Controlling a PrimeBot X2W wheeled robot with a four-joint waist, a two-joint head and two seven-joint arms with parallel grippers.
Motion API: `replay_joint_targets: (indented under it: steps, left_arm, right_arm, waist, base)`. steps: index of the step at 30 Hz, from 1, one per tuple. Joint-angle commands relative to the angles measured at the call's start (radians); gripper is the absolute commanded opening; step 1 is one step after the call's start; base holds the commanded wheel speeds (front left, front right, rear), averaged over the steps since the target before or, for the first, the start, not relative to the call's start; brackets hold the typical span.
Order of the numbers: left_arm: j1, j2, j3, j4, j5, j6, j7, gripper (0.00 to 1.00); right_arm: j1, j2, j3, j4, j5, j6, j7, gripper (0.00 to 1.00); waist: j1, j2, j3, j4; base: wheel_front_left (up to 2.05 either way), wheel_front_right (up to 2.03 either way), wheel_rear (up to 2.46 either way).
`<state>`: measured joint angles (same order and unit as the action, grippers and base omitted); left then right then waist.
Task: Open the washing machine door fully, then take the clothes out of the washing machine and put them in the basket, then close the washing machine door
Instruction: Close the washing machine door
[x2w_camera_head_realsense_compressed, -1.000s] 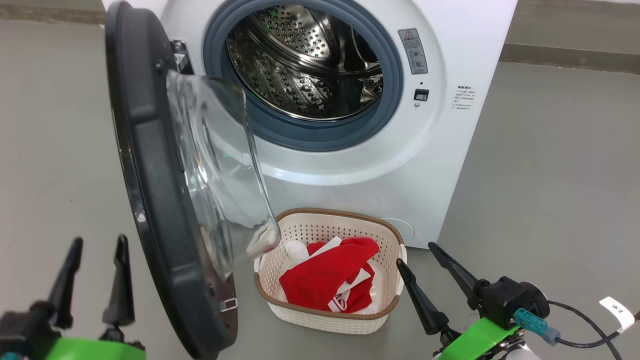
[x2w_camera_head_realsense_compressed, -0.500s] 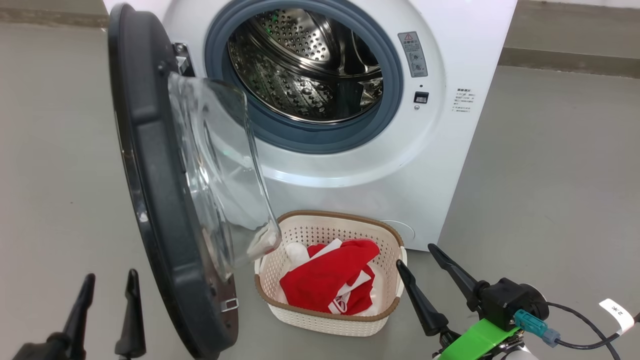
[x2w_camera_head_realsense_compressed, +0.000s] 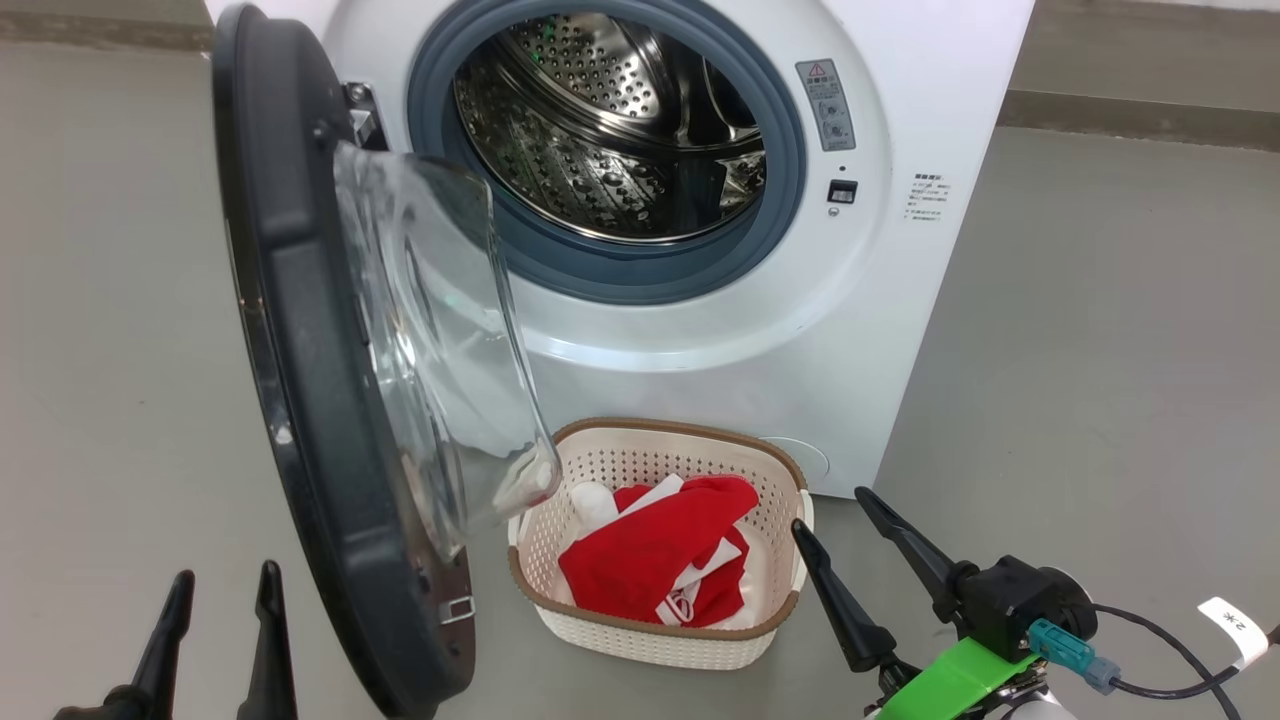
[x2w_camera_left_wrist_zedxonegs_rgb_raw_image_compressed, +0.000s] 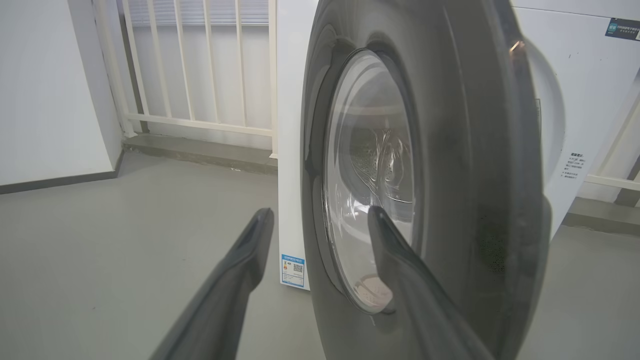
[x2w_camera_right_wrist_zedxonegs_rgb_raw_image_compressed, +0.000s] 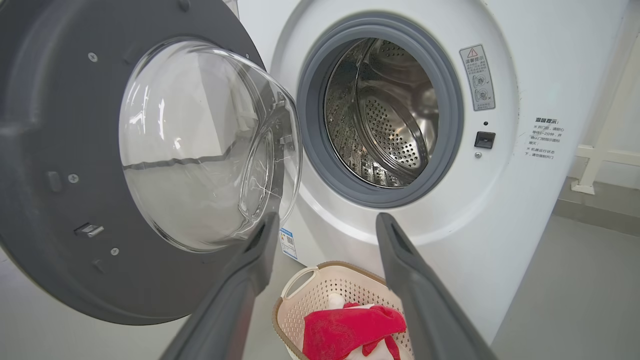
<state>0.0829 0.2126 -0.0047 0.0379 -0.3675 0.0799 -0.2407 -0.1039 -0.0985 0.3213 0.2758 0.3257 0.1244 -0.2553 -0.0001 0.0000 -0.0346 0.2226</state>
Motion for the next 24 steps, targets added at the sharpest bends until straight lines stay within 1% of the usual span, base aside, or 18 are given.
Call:
replay_joint_targets:
  steps: [1, 7, 18, 19, 20, 21, 24]
  left_arm:
    - [-0.023, 0.016, 0.033, -0.025, 0.011, 0.006, -0.013, 1.0]
    - [-0.024, 0.017, 0.031, -0.024, 0.013, 0.009, -0.014, 1.0]
    - [-0.026, 0.025, 0.025, -0.024, 0.028, 0.027, -0.013, 1.0]
    - [-0.026, 0.027, 0.023, -0.024, 0.03, 0.027, -0.011, 0.92]
    - [-0.025, 0.029, 0.022, -0.024, 0.033, 0.029, -0.011, 0.42]
    - [-0.025, 0.032, 0.019, -0.024, 0.035, 0.028, -0.008, 0.0]
    - [-0.028, 0.036, 0.01, -0.026, 0.038, 0.026, 0.001, 0.0]
  right_arm:
    - [-0.011, -0.001, 0.016, -0.026, 0.012, 0.006, -0.006, 1.0]
    - [-0.011, -0.006, 0.015, -0.026, 0.013, 0.006, -0.006, 1.0]
    - [-0.011, -0.008, 0.011, -0.024, 0.013, 0.006, -0.006, 1.0]
    - [-0.011, -0.008, 0.011, -0.023, 0.013, 0.006, -0.006, 1.0]
    - [-0.011, -0.008, 0.011, -0.023, 0.013, 0.006, -0.006, 1.0]
    - [-0.012, -0.007, 0.01, -0.023, 0.013, 0.006, -0.006, 1.0]
    - [-0.011, -0.007, 0.007, -0.024, 0.011, 0.006, -0.006, 1.0]
  waist:
    - [0.0001, 0.0, 0.001, -0.003]
    - [0.0001, 0.0, 0.0, -0.006]
    - [0.0001, 0.0, -0.002, -0.004]
    - [0.0001, 0.0, -0.002, -0.005]
    - [0.0001, 0.0, -0.001, -0.005]
    - [0.0001, 0.0, -0.001, -0.006]
    - [0.0001, 0.0, 0.0, -0.006]
  base:
    - [0.0, 0.0, 0.0]
    - [0.0, 0.0, 0.0]
    - [0.0, 0.0, 0.0]
    - [0.0, 0.0, 0.0]
    - [0.0, 0.0, 0.0]
    - [0.0, 0.0, 0.0]
    - [0.0, 0.0, 0.0]
